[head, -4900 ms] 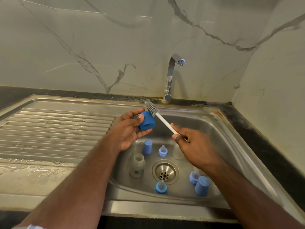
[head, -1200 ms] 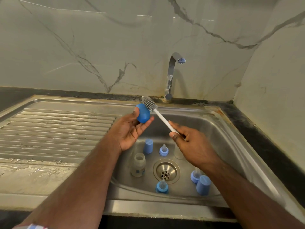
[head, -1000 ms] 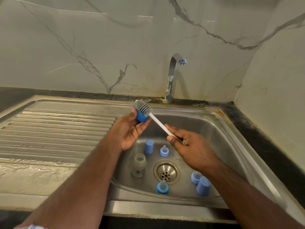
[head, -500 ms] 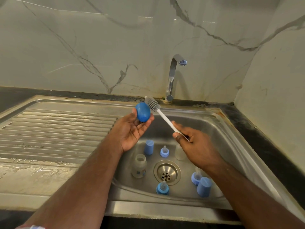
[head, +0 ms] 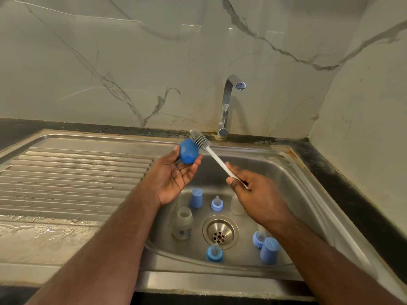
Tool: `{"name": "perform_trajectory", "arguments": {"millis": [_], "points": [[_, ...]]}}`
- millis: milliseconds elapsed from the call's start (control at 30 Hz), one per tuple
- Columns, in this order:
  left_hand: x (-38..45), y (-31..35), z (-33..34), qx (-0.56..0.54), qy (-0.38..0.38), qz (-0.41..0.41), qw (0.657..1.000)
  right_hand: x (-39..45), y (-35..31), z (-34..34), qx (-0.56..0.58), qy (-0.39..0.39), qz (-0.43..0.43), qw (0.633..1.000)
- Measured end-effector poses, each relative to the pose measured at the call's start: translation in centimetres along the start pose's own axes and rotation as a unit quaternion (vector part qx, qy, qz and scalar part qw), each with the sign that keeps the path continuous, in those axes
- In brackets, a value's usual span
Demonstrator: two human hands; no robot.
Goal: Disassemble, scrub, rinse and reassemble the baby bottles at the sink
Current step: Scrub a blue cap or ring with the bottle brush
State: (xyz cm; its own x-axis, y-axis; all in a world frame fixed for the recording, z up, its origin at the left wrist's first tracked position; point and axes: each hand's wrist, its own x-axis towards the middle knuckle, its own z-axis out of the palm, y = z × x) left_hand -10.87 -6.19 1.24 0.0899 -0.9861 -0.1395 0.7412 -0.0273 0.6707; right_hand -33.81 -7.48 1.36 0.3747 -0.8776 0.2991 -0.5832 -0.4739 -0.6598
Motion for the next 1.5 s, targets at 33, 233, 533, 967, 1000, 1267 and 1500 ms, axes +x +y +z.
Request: {"name": "perform_trajectory", "arguments": {"millis": [33,233,533,967,1000,1267,1500], "points": [[0.0,0.0,0.1,-0.002,0.001,0.0,1.0,-0.1,0.0,-0.1,0.006,-0.001,0.0,1.0],[-0.1,-0.1,0.1,0.005,0.009,0.008,1.0,-0.4,-0.5,0.0,0.021,-0.008,-0.005,1.0],[-0.6,-0.1,0.3,0.001,0.005,0.02,1.0,-0.6,-0.6,0.0,0.028,-0.028,-0.007,0.999],[-0.5,0.0,0.2,-0.007,0.013,0.02,1.0,-0.6,-0.5,0.2,0.022,-0.03,-0.012,0.999],[-0.4,0.1,0.2,-0.01,0.016,0.02,1.0,-0.6,-0.5,0.3,0.017,-0.028,-0.011,0.999],[-0.3,0.2,0.1,-0.025,-0.003,0.007,1.0,-0.4,-0.3,-0.2,0.038,-0.017,0.001,0.999],[-0.5,0.4,0.1,-0.027,-0.029,-0.003,0.999,0.1,0.2,-0.2,0.034,-0.001,0.014,0.999]]}}
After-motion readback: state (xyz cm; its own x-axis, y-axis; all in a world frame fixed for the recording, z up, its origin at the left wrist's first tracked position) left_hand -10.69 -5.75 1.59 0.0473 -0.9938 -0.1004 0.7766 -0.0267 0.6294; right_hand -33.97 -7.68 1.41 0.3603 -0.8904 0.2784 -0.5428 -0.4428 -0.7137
